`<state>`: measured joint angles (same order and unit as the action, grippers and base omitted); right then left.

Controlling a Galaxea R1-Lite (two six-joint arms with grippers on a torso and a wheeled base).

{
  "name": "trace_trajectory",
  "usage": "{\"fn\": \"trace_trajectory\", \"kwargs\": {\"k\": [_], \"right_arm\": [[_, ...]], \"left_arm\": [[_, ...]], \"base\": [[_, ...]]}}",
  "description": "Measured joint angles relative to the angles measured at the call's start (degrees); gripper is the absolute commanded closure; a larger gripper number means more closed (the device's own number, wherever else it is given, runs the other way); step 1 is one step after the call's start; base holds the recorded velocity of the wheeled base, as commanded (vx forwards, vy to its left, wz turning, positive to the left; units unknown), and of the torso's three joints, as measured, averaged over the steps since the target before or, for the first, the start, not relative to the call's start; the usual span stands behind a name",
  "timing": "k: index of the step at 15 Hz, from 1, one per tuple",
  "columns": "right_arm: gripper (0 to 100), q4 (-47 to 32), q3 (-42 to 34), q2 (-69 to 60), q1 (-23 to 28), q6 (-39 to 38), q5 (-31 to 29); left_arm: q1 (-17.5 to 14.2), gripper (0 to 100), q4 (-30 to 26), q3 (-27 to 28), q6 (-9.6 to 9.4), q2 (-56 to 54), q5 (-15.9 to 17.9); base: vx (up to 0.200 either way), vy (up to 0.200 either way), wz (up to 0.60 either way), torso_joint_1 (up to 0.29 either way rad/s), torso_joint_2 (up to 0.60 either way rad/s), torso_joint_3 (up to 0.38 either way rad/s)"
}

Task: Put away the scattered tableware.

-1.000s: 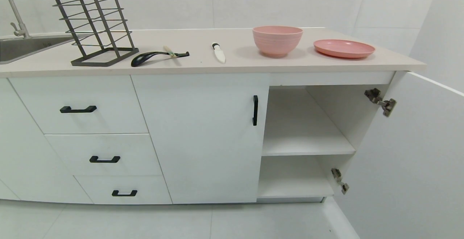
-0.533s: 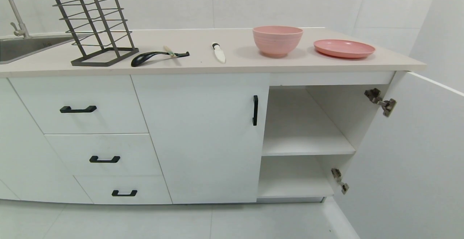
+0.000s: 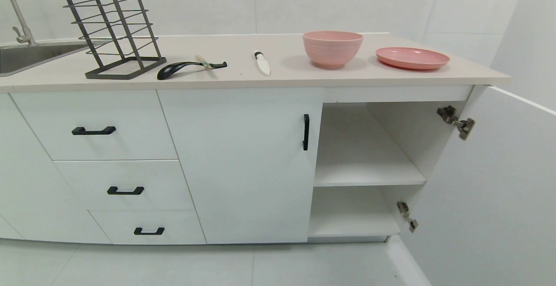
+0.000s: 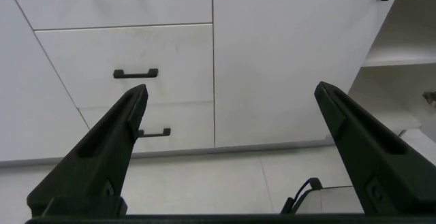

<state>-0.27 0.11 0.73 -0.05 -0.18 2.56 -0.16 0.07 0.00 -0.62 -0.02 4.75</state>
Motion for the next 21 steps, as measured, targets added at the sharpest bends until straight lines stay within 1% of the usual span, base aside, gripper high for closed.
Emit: {"fn": "trace_trajectory", "kwargs": {"k": [7, 11, 14, 20, 21], "right_arm": [[0, 0.02, -0.01, 0.04, -0.02, 0.00, -0.02], [0, -0.02, -0.01, 0.09, -0.05, 0.00, -0.07], [0, -0.02, 0.00, 0.11, 0.00, 0.00, -0.02], [0, -0.02, 0.00, 0.12, -0.06, 0.00, -0.05], [0, 0.00, 0.00, 0.11, -0.05, 0.00, -0.02]], "left_arm": [[0.05, 0, -0.05, 0.00, 0.05, 0.02, -0.27], [0.06, 0, 0.06, 0.00, 0.33, 0.02, -0.24], [0.09, 0, 0.00, 0.00, 0.49, 0.02, -0.29], [0.06, 0, 0.00, 0.00, 0.46, 0.02, -0.27], [0.09, 0, 0.00, 0.00, 0.51, 0.02, -0.30]], "base": [[0.000, -0.200, 0.00, 0.004, 0.00, 0.004], [0.000, 0.000, 0.00, 0.000, 0.00, 0.000], [0.000, 0.200, 0.00, -0.001, 0.00, 0.001], [0.000, 0.000, 0.00, 0.000, 0.00, 0.000], [0.000, 0.000, -0.60, 0.002, 0.00, 0.007]]}}
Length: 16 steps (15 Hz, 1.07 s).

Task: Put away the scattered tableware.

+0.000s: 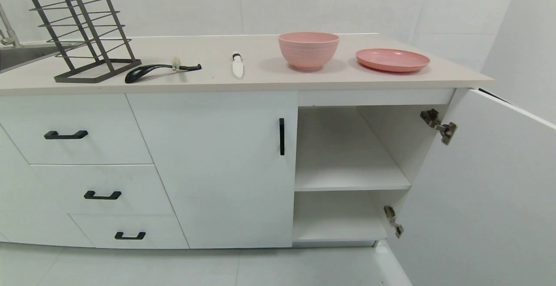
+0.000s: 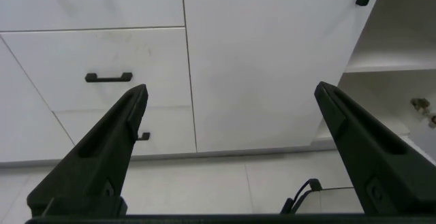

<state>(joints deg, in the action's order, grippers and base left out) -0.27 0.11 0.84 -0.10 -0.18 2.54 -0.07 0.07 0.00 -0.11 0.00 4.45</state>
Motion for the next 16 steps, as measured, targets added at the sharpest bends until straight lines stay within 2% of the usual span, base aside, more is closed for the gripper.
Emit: {"fn": "trace_trajectory", "kwargs": {"k": [2, 10, 16], "right_arm": [[0, -0.02, 0.00, 0.01, -0.01, 0.00, 0.00], [0, 0.00, -0.01, 0.04, 0.00, 0.00, -0.07], [0, -0.02, 0.00, 0.04, 0.05, 0.00, -0.07]], "left_arm": [[0.00, 0, 0.02, 0.00, 0.16, 0.00, 0.01], [0.00, 0, -0.02, 0.00, 0.35, 0.00, 0.01], [0.00, 0, -0.07, 0.00, 0.27, 0.00, 0.04]], "base": [[0.000, 0.000, -0.60, 0.000, 0.00, 0.002], [0.000, 0.000, 0.00, 0.000, 0.00, 0.000], [0.000, 0.000, 0.00, 0.215, -0.16, -0.112]]}}
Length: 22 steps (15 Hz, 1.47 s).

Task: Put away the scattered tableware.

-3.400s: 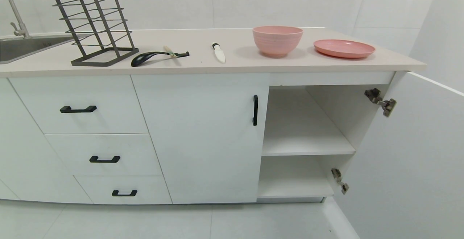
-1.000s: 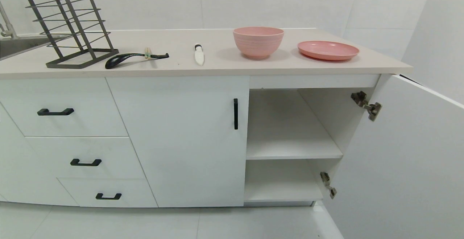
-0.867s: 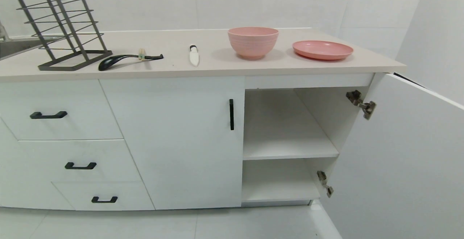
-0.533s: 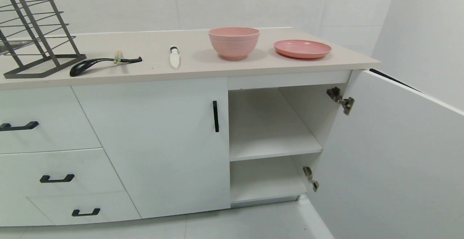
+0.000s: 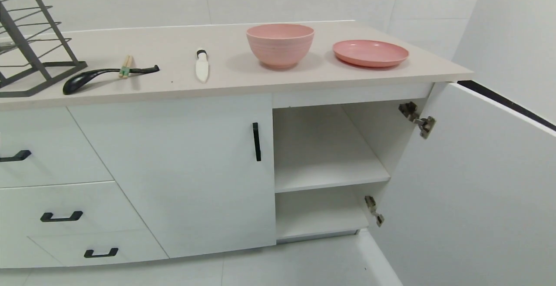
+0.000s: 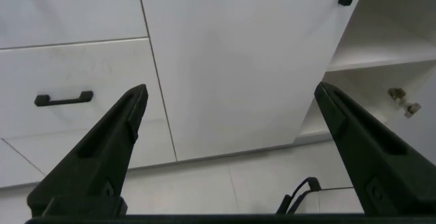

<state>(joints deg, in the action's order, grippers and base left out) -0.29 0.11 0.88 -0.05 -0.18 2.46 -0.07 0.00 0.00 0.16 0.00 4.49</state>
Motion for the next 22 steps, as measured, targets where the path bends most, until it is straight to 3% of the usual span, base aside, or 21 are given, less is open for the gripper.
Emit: {"fn": "trace_trajectory", "kwargs": {"k": [10, 19, 22], "right_arm": [[0, 0.05, 0.00, 0.00, -0.02, 0.00, -0.01], [0, 0.05, 0.00, 0.00, -0.05, 0.00, -0.01], [0, 0.02, 0.00, 0.00, 0.00, 0.00, -0.01]], "left_arm": [[0.00, 0, 0.10, 0.00, -0.02, 0.00, -0.35], [0.00, 0, 0.05, 0.00, -0.11, 0.00, -0.37], [0.00, 0, 0.05, 0.00, 0.00, 0.00, -0.37]], "base": [[0.000, 0.000, 0.00, 0.179, -0.54, -0.209], [0.000, 0.000, 0.00, 0.324, -0.50, -0.237], [0.200, 0.000, 0.00, 0.281, -0.54, -0.266]]}}
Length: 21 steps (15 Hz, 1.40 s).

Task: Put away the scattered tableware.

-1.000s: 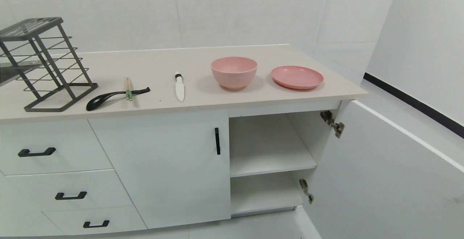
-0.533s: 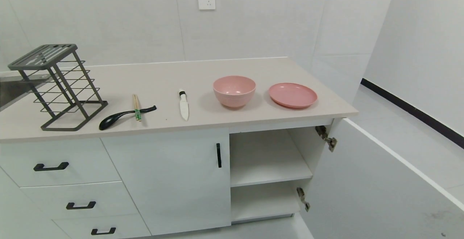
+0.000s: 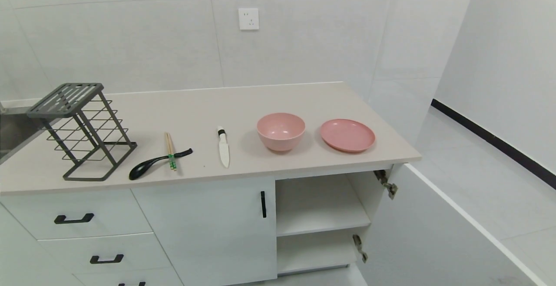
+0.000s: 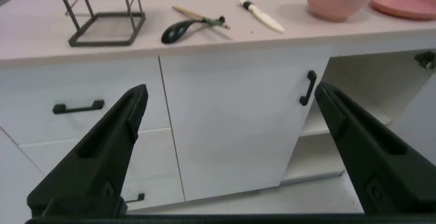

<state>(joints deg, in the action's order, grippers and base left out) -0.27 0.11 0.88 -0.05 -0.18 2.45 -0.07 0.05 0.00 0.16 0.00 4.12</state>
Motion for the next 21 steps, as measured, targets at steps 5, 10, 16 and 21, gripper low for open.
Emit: {"fn": "trace_trajectory", "kwargs": {"k": [5, 10, 16, 21], "right_arm": [[0, -0.02, -0.01, 0.00, 0.00, -0.06, 0.04], [0, 0.02, 0.00, 0.00, -0.05, -0.06, 0.00], [0, 0.02, -0.01, 0.00, 0.00, -0.09, 0.06], [0, 0.00, -0.01, 0.00, 0.00, -0.09, 0.04]], "left_arm": [[0.00, 0, 0.00, 0.00, -0.05, 0.00, 0.01], [0.00, 0, 0.02, 0.00, 0.00, 0.00, -0.05], [0.00, 0, 0.00, 0.00, -0.06, 0.00, 0.00], [0.00, 0, 0.05, 0.00, -0.13, 0.00, 0.00]], "base": [[0.080, 0.000, 0.00, 0.085, -0.14, -0.075], [0.000, 0.080, 0.00, -0.001, -0.01, 0.003], [0.033, 0.000, 0.00, 0.000, 0.00, 0.000], [0.080, 0.000, 0.00, -0.001, 0.00, 0.000]]}}
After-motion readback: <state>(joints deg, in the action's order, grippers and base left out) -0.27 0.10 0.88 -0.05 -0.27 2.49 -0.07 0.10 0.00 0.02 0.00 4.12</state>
